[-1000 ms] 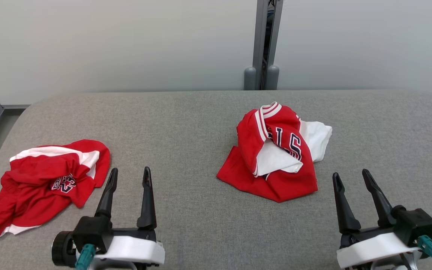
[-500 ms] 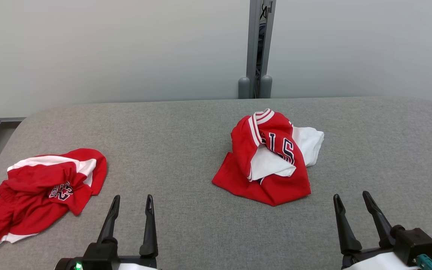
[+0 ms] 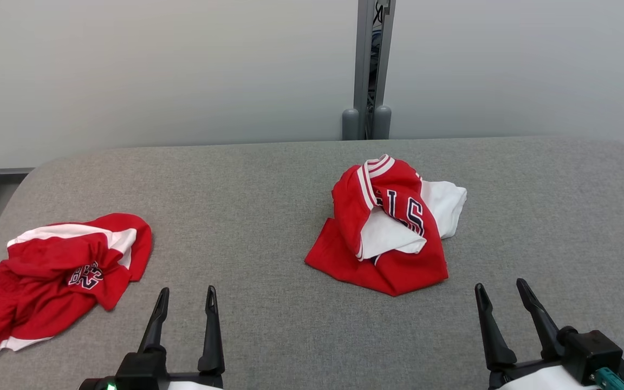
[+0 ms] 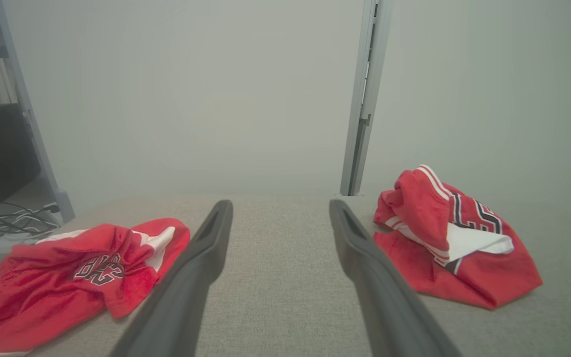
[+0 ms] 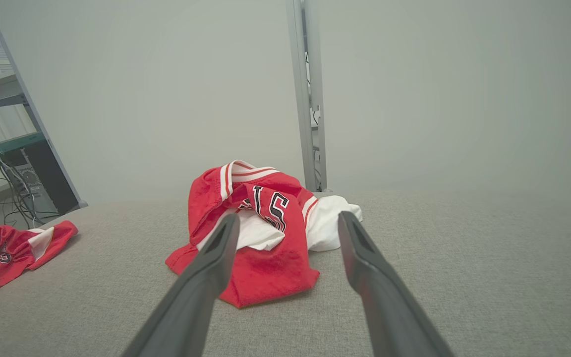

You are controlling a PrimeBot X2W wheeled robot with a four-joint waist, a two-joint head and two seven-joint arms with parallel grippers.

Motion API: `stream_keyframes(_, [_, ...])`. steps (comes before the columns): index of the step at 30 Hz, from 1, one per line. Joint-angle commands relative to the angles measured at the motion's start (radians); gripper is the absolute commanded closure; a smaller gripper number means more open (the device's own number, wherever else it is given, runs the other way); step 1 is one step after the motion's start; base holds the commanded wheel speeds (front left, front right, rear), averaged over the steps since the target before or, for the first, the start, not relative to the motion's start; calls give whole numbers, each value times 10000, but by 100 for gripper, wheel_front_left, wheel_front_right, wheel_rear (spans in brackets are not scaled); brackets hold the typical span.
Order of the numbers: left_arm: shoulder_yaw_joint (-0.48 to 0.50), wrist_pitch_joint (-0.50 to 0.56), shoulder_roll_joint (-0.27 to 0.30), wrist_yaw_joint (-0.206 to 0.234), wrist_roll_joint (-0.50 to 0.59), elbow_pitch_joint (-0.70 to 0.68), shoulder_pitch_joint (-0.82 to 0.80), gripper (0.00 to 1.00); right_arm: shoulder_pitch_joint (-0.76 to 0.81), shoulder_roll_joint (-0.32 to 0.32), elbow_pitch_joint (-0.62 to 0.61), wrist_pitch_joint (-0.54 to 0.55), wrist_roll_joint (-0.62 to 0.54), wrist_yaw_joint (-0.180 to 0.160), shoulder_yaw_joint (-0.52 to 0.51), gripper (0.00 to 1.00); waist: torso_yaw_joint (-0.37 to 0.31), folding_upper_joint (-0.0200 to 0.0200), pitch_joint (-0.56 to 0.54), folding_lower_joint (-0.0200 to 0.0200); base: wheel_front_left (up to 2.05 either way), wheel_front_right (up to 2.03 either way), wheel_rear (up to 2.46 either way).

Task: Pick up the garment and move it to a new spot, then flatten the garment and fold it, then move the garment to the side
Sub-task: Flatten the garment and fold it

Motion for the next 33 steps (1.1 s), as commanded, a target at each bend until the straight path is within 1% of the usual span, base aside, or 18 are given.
stream_keyframes(1, [1,4,38,-23,-2,34,-60,0,-89,-60,21,8,46,6,-21,0,14,0,2,0,0,0,0])
stream_keyframes(7, [-44,4,36,-16,-52,159,-59,0,-101,-61,2,8,92,4,-12,0,60,0,12,0,0,0,0])
stream_keyframes(11, [-140,6,36,-129,-289,401,-79,0,-145,-62,-21,8,117,4,-31,0,46,0,54,0,0,0,0])
stream_keyframes(14, [-401,3,35,-321,-615,840,-345,0,-185,-62,-49,8,129,4,-51,0,1,0,119,0,0,0,0])
stream_keyframes(18, [-888,4,36,-711,-1372,1278,-915,0,-272,-61,-18,8,104,6,-23,0,-139,0,271,0,0,0,0])
stream_keyframes(21, [-1157,4,39,-883,-1991,1554,-1397,0,-384,-62,26,8,55,4,17,0,-320,0,417,0,0,0,0])
stream_keyframes(23, [-1417,6,37,-1002,-2317,1821,-1718,0,-464,-61,32,8,28,6,48,0,-459,0,537,0,0,0,0])
stream_keyframes(24, [-1782,4,30,-1135,-2549,2193,-2040,0,-545,-62,17,8,14,6,76,0,-596,0,666,0,0,0,0])
stream_keyframes(26, [-2209,6,39,-1242,-2888,2623,-2409,0,-621,-62,-7,8,-15,6,96,0,-722,0,820,0,0,0,0])
stream_keyframes(33, [-3703,4,40,-1420,-3681,3488,-3934,0,-1025,-61,-89,8,13,4,165,0,-1190,0,1562,0,0,0,0])
